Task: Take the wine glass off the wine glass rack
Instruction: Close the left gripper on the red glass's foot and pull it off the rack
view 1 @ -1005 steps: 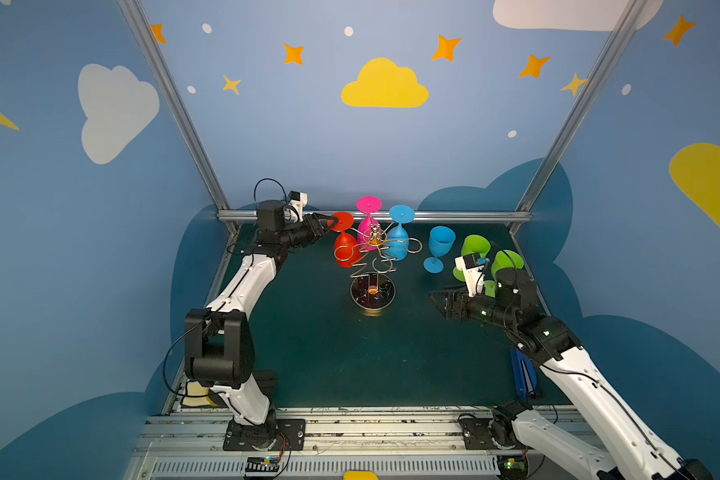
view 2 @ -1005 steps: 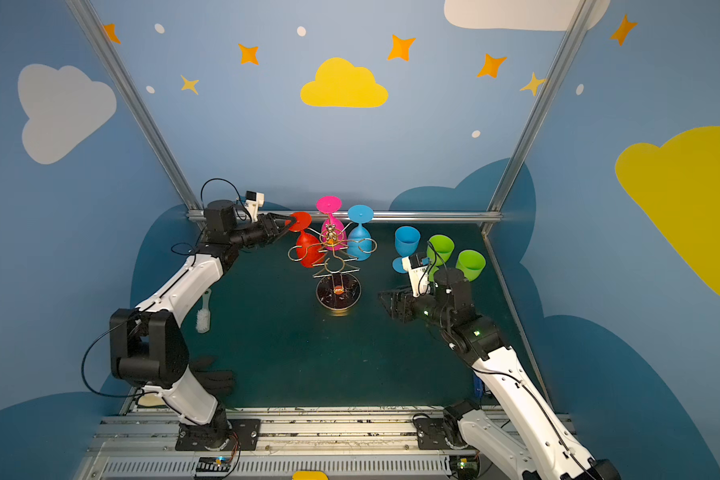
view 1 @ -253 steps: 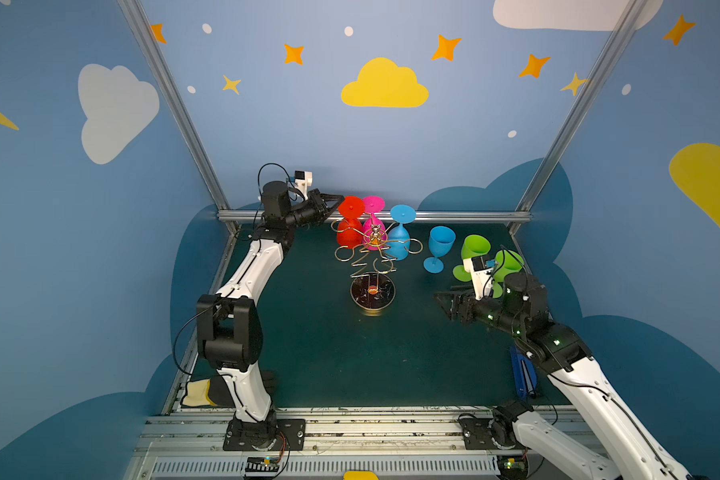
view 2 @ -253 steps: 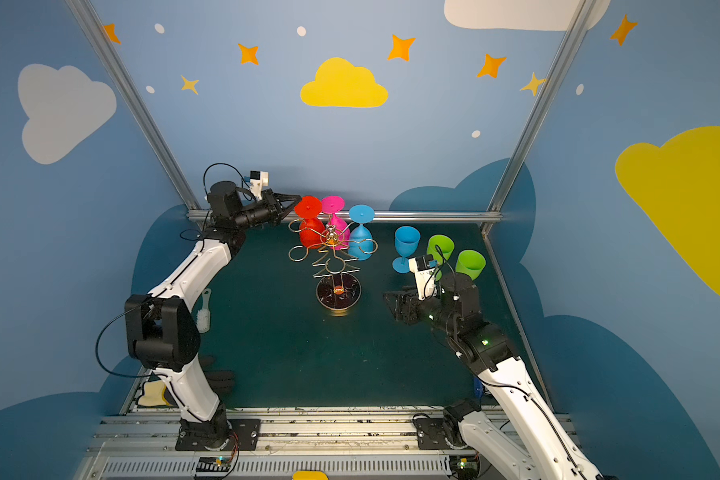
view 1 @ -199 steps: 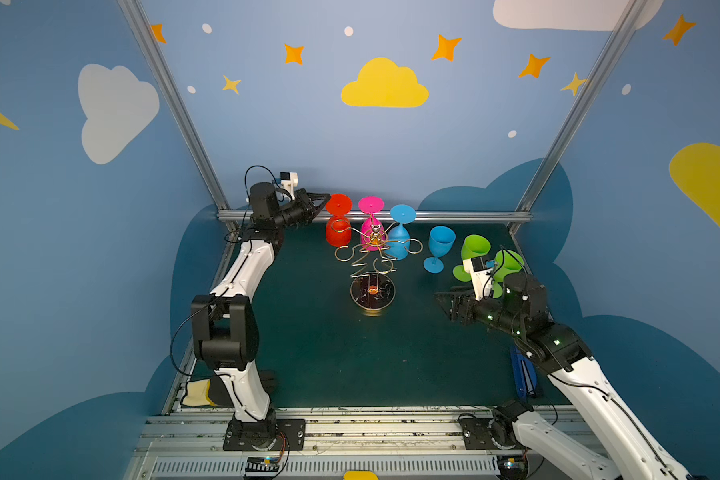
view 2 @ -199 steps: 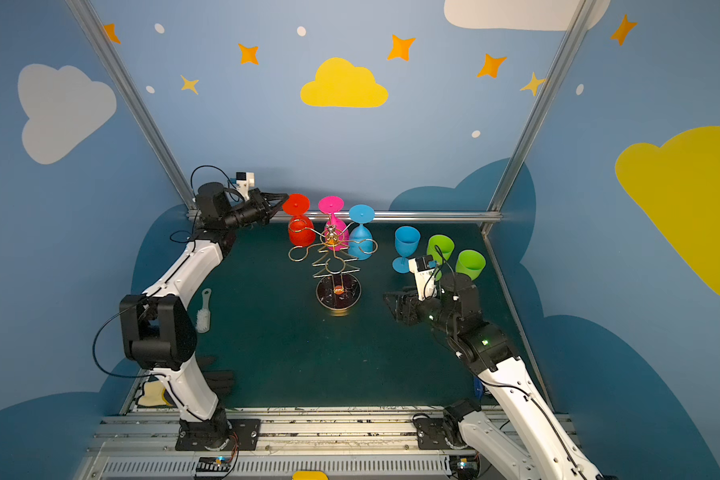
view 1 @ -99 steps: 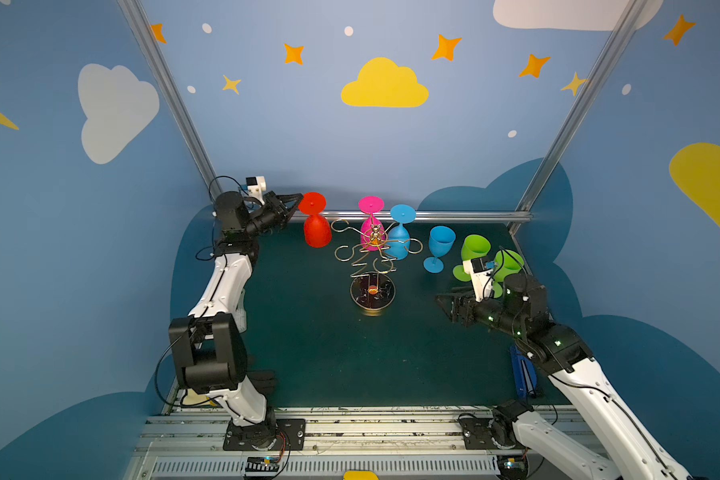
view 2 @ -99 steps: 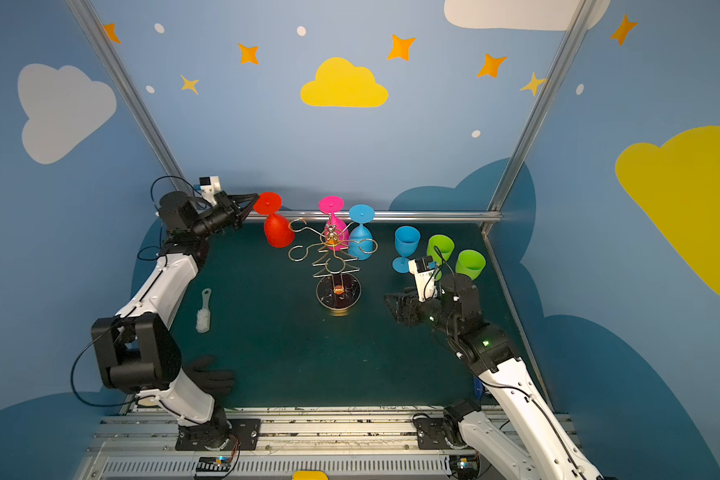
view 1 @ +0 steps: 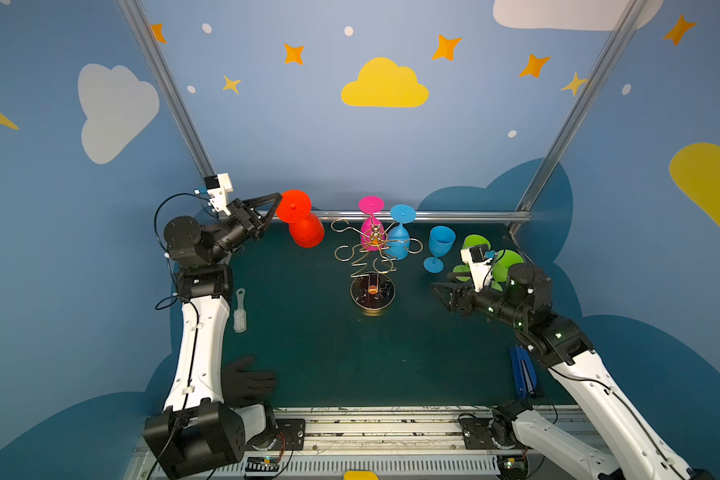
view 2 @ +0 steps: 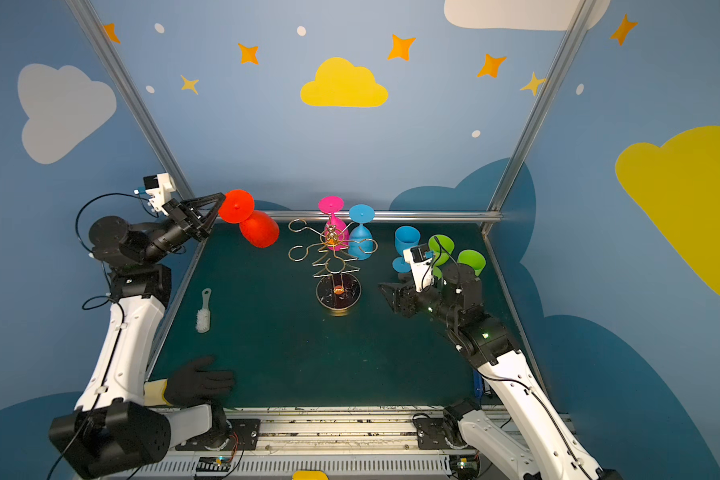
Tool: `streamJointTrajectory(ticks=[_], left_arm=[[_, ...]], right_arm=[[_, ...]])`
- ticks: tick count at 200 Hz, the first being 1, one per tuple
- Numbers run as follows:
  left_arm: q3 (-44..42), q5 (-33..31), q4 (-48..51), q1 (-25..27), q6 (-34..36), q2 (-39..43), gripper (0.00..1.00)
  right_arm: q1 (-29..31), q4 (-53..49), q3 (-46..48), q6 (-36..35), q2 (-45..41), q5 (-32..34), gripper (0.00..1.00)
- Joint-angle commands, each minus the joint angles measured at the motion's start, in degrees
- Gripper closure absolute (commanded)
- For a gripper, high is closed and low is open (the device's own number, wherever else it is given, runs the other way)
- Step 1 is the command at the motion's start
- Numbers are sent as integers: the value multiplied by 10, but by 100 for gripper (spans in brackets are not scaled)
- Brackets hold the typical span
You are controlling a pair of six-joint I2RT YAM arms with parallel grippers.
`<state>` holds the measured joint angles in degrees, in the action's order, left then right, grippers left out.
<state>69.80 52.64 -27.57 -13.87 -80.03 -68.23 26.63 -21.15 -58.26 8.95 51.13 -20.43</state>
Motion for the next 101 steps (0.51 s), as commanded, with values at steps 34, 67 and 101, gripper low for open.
streamJointTrajectory(ticks=[34, 67, 101], left_arm=[[11, 38, 13, -1, -28, 86, 97], [20, 68, 23, 27, -46, 97, 97], [46, 90, 61, 56, -23, 96, 97]], right_arm=[[19, 78, -51, -30, 40, -53, 29], [47, 145, -52, -29, 52, -58, 28], [87, 186, -70, -42, 64, -38, 26]])
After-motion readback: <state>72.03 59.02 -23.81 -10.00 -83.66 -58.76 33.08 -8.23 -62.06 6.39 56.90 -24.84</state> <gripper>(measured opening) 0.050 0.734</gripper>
